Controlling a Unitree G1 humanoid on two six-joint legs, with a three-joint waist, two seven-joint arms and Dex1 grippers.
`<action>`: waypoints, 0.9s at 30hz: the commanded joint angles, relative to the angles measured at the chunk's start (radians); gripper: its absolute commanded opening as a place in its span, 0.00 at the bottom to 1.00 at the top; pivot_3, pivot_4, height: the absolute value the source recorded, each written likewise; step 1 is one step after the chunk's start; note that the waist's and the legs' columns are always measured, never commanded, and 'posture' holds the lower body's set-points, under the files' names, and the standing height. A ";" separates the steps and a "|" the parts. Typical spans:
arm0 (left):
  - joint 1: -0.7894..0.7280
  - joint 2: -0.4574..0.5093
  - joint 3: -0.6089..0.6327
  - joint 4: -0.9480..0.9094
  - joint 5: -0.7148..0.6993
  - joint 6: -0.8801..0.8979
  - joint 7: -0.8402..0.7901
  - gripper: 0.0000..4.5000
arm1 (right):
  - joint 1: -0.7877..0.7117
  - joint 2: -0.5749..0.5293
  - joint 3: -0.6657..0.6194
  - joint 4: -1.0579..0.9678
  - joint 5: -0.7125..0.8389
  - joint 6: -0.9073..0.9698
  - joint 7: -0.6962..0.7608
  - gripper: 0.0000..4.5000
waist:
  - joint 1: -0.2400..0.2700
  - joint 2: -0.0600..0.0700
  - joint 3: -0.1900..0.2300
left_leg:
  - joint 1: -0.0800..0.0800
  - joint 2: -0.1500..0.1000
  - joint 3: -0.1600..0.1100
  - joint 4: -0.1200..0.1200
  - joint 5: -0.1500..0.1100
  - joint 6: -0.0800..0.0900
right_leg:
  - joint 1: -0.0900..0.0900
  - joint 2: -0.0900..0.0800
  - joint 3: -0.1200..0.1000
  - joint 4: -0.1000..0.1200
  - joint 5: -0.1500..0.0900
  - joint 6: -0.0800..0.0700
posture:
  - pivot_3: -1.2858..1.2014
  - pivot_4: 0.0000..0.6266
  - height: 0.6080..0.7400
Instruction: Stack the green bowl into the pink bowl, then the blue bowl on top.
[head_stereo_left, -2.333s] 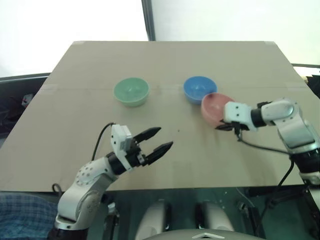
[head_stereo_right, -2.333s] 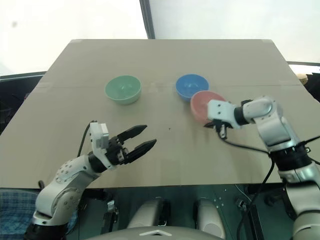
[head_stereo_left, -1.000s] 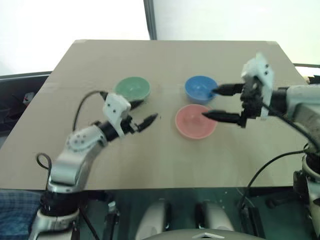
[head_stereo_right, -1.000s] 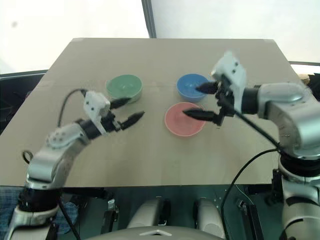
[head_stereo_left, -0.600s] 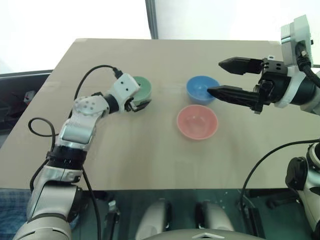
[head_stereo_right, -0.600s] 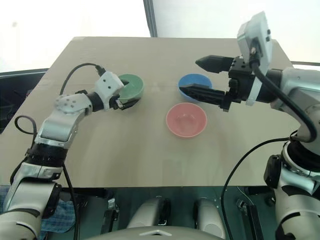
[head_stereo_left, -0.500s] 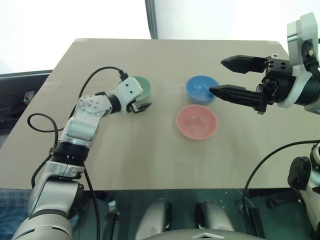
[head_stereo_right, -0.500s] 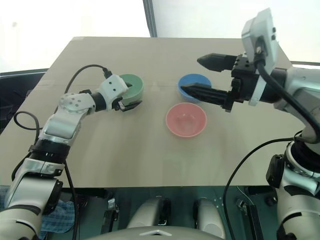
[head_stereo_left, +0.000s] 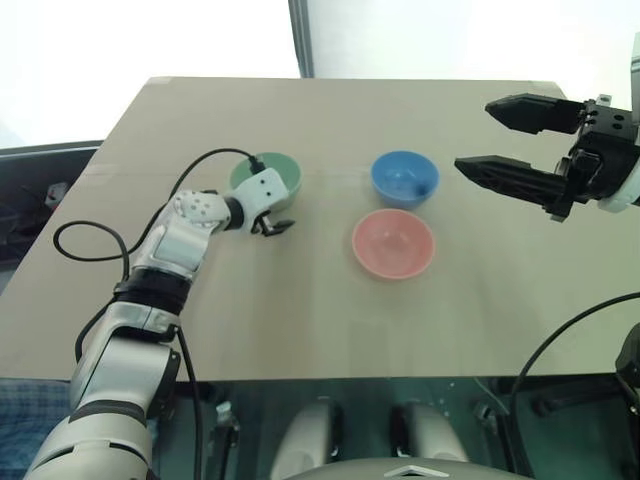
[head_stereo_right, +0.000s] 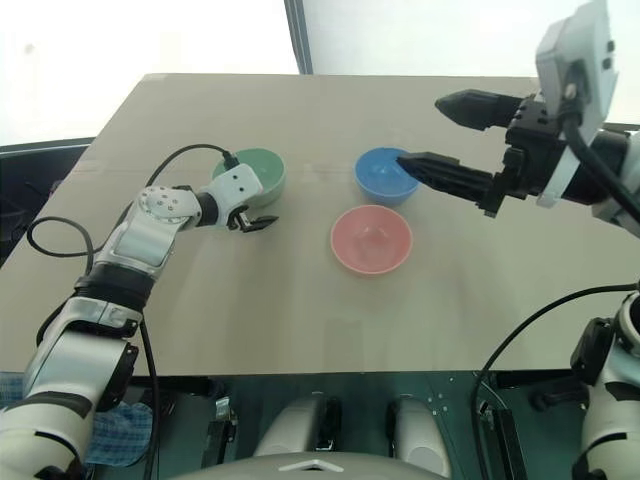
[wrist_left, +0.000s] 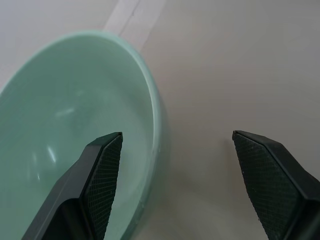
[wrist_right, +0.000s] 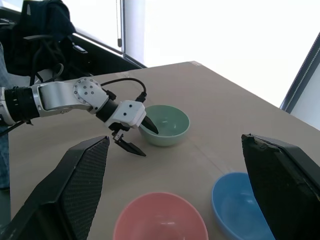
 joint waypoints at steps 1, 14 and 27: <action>-0.030 -0.001 0.005 0.007 0.013 -0.004 -0.012 0.66 | 0.012 -0.034 -0.055 0.001 0.056 -0.044 -0.007 1.00 | 0.002 0.000 0.000 | 0.000 0.000 0.000 0.000 0.000 0.000 | 0.000 0.000 0.000 0.000 0.000 0.000 | 0.52 0.24 1.00; -0.008 -0.004 0.024 -0.013 0.019 0.007 -0.023 0.01 | 0.214 -0.198 -0.059 0.015 0.123 -0.149 0.037 1.00 | 0.002 -0.001 0.000 | -0.001 0.000 0.000 0.002 -0.001 0.001 | 0.000 0.000 0.000 0.000 0.000 0.000 | 0.52 0.24 1.00; -0.096 -0.061 0.058 -0.042 -0.074 -0.125 -0.095 0.01 | 0.283 -0.264 -0.057 0.022 0.182 -0.226 0.017 1.00 | 0.007 -0.003 0.001 | -0.001 0.000 0.000 0.003 0.000 0.001 | 0.000 0.000 0.000 0.000 0.000 0.000 | 0.52 0.24 1.00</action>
